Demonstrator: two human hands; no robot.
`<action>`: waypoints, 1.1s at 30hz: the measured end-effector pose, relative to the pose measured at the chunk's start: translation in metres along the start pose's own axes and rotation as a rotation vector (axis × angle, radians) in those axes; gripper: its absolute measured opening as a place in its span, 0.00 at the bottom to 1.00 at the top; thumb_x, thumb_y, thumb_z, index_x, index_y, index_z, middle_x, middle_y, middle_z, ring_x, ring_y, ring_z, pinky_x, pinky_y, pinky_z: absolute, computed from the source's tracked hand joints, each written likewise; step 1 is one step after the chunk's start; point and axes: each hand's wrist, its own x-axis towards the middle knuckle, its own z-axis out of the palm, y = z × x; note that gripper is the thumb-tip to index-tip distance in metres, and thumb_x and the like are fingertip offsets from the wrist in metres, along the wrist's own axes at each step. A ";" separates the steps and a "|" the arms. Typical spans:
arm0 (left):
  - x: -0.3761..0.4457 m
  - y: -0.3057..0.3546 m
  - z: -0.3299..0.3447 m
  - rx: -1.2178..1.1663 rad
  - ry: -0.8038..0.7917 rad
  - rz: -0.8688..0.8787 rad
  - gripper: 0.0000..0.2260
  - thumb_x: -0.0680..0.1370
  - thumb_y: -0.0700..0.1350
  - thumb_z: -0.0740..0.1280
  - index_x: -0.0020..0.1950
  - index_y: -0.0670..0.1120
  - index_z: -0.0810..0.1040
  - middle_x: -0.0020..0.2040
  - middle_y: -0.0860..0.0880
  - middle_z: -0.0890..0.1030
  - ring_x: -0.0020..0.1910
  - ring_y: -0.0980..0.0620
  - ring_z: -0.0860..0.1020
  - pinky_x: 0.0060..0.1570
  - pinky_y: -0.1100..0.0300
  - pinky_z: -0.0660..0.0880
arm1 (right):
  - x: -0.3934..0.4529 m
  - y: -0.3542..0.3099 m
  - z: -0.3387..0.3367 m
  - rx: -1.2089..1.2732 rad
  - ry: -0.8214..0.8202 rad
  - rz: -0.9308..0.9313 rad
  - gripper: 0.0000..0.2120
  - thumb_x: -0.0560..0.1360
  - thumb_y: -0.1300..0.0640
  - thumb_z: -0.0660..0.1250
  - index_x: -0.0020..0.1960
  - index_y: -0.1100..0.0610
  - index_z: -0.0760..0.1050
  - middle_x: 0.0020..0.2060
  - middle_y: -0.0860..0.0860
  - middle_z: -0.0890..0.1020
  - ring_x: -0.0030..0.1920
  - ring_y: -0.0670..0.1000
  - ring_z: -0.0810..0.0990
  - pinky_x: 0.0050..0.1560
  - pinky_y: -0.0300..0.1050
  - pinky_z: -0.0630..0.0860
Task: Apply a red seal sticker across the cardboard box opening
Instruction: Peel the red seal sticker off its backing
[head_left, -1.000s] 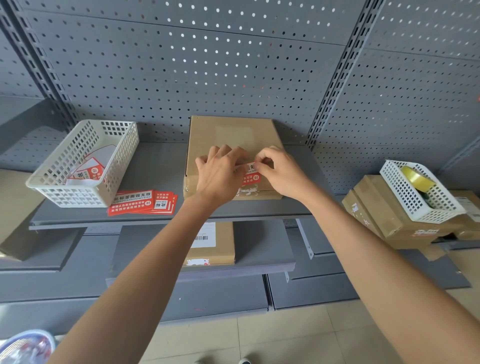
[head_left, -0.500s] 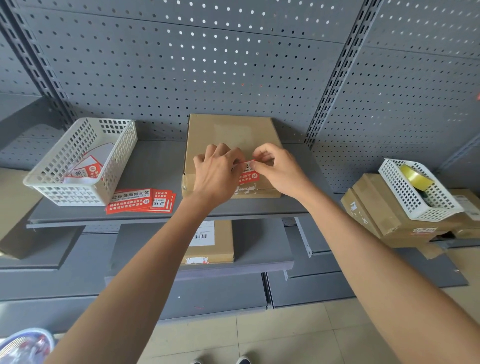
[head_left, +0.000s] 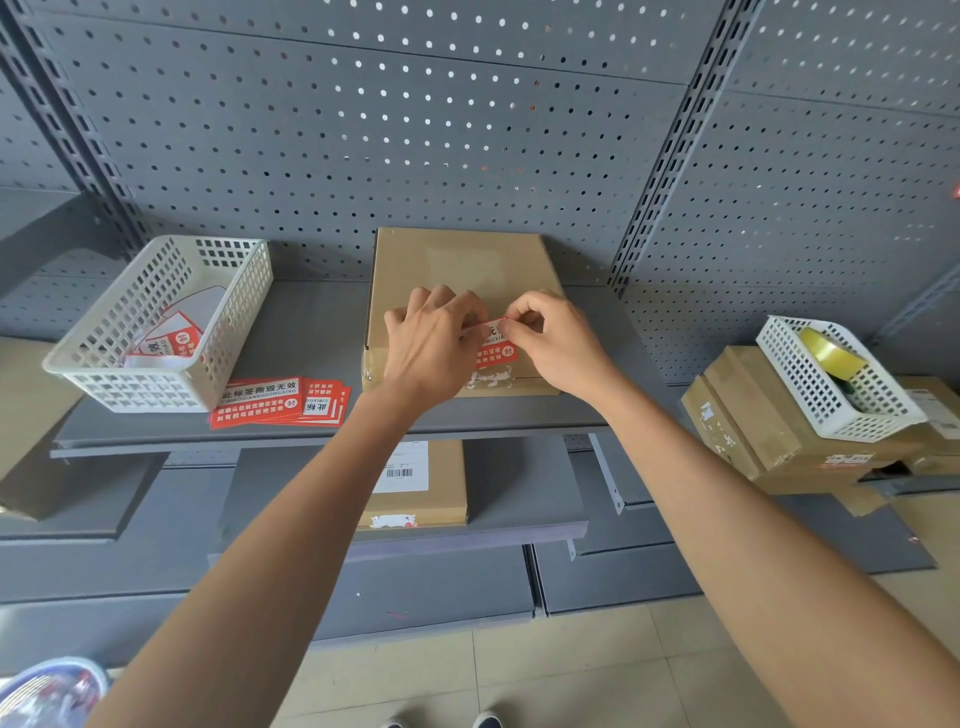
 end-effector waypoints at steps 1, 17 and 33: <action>0.000 0.000 0.000 0.004 -0.006 0.005 0.06 0.82 0.51 0.63 0.56 0.54 0.78 0.53 0.52 0.76 0.58 0.45 0.70 0.52 0.51 0.60 | 0.000 0.000 0.000 -0.004 0.003 0.003 0.04 0.77 0.55 0.70 0.44 0.52 0.78 0.45 0.45 0.80 0.49 0.47 0.78 0.52 0.43 0.72; 0.000 -0.001 0.002 0.024 -0.003 0.017 0.04 0.83 0.47 0.60 0.54 0.53 0.75 0.52 0.51 0.76 0.56 0.45 0.69 0.50 0.51 0.58 | -0.006 0.006 -0.003 0.015 -0.003 0.023 0.05 0.76 0.58 0.72 0.43 0.58 0.84 0.52 0.47 0.82 0.53 0.44 0.79 0.50 0.21 0.65; 0.000 -0.002 0.002 0.016 0.000 0.029 0.04 0.84 0.48 0.60 0.55 0.52 0.75 0.54 0.51 0.76 0.57 0.45 0.69 0.51 0.51 0.58 | -0.007 0.004 -0.004 0.059 -0.024 0.003 0.06 0.76 0.58 0.71 0.42 0.59 0.82 0.52 0.47 0.82 0.55 0.46 0.79 0.55 0.35 0.69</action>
